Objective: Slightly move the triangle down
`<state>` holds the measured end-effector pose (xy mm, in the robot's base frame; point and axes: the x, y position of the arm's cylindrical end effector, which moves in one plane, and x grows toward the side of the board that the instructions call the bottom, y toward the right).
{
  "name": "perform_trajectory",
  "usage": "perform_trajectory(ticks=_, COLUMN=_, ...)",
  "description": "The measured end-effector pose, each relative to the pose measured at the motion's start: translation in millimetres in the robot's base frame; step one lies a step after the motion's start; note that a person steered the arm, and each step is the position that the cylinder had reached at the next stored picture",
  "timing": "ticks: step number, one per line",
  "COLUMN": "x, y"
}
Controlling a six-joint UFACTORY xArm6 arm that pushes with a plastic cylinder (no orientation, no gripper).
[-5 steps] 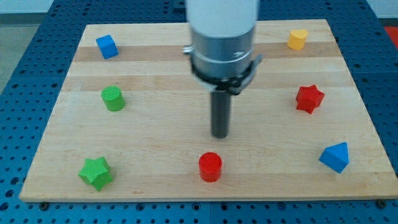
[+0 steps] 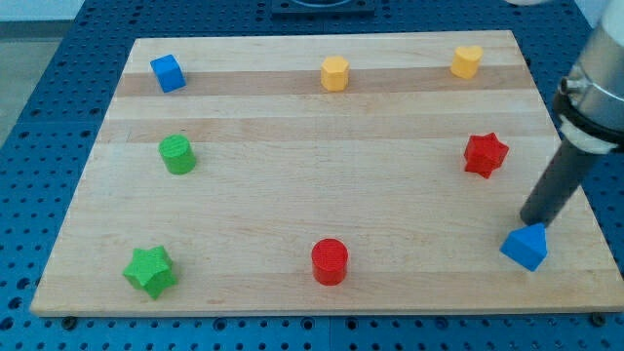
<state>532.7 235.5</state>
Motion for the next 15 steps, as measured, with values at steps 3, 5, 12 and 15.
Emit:
perform_trajectory(ticks=3, x=38.1, y=11.1)
perform_trajectory(ticks=5, x=39.1, y=-9.2)
perform_trajectory(ticks=12, x=-26.3, y=-14.2)
perform_trajectory(ticks=15, x=-10.5, y=-16.0)
